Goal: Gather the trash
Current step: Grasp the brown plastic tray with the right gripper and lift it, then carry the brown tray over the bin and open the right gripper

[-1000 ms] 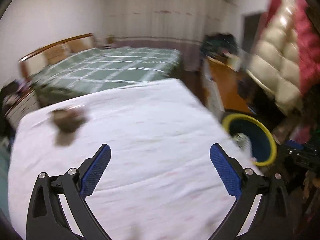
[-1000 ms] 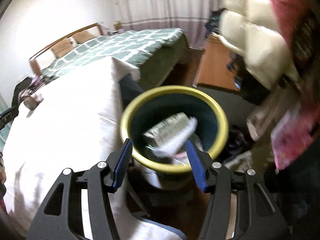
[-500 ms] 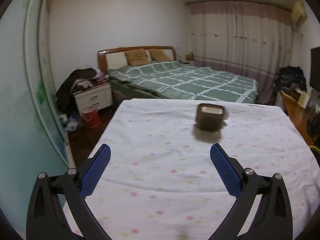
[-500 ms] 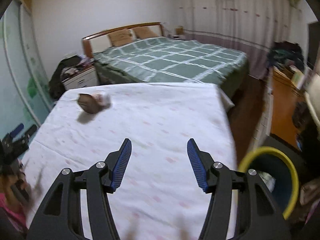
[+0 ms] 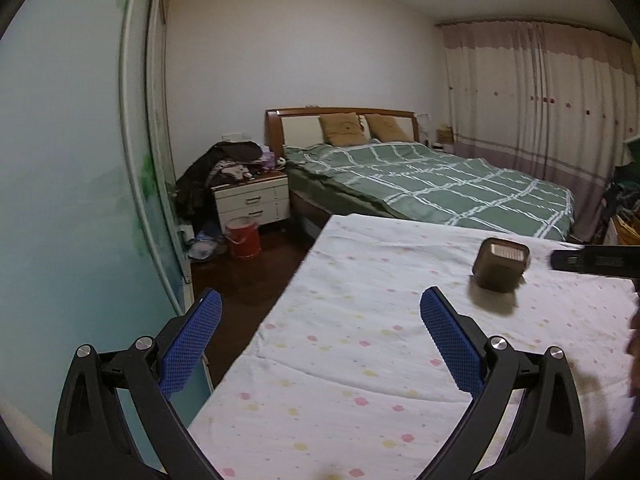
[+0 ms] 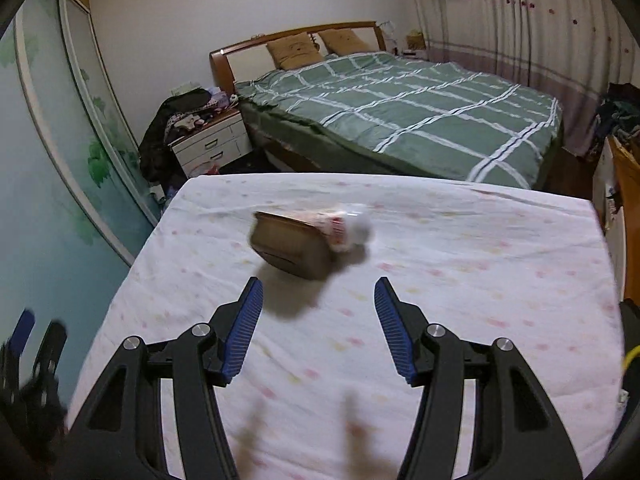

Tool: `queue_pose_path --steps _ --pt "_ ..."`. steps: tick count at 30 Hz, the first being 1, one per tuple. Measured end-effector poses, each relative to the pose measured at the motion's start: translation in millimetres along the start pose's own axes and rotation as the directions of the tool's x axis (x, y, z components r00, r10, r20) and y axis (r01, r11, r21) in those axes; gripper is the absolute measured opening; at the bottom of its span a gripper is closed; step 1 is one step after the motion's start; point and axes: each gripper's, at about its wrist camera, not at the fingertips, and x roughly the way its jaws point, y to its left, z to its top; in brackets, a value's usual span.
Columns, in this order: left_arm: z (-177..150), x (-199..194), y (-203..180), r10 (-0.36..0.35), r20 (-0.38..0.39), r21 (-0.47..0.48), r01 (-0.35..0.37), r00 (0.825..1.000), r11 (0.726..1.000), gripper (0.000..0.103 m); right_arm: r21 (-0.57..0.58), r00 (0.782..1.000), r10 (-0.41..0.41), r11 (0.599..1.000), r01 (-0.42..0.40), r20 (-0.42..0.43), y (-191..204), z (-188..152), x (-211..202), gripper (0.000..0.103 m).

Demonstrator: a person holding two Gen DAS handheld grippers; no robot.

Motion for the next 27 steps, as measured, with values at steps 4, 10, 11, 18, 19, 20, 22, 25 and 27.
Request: queue_pose_path --steps 4,10,11,18,19,20,22,25,27 --pt "-1 3 -5 -0.016 -0.018 0.007 0.016 1.000 1.000 0.098 0.050 0.999 -0.012 0.999 0.014 -0.039 16 9 38 0.063" --pt "-3 1 -8 -0.050 -0.029 0.010 0.050 0.998 0.999 0.098 0.102 0.995 -0.088 0.990 0.093 -0.055 32 20 76 0.071" --pt "-3 2 -9 -0.054 -0.033 0.009 0.055 0.998 0.998 0.098 0.107 0.994 -0.095 0.989 0.101 -0.060 33 22 80 0.071" --pt "-4 0 -11 -0.072 -0.046 0.010 0.073 0.996 0.997 0.098 0.137 0.989 -0.124 0.982 0.134 -0.081 34 22 104 0.061" --pt "-5 1 -12 -0.076 -0.052 0.012 0.077 0.996 0.997 0.098 0.138 0.989 -0.120 0.982 0.131 -0.080 33 21 104 0.061" --pt "-5 1 -13 -0.080 -0.057 0.013 0.081 0.995 0.997 0.098 0.141 0.990 -0.112 0.982 0.123 -0.081 32 20 103 0.061" --pt "-5 0 -13 -0.082 -0.061 0.017 0.084 0.995 0.996 0.098 0.131 0.992 -0.094 0.986 0.104 -0.080 34 18 97 0.060" --pt "-6 0 -14 -0.083 -0.064 0.020 0.084 0.995 0.996 0.098 0.109 0.995 -0.056 0.992 0.065 -0.081 32 9 77 0.060" --pt "-7 1 -13 -0.087 -0.070 0.018 0.088 0.994 0.996 0.098 0.081 0.996 -0.040 0.996 0.046 -0.074 29 -1 59 0.060"
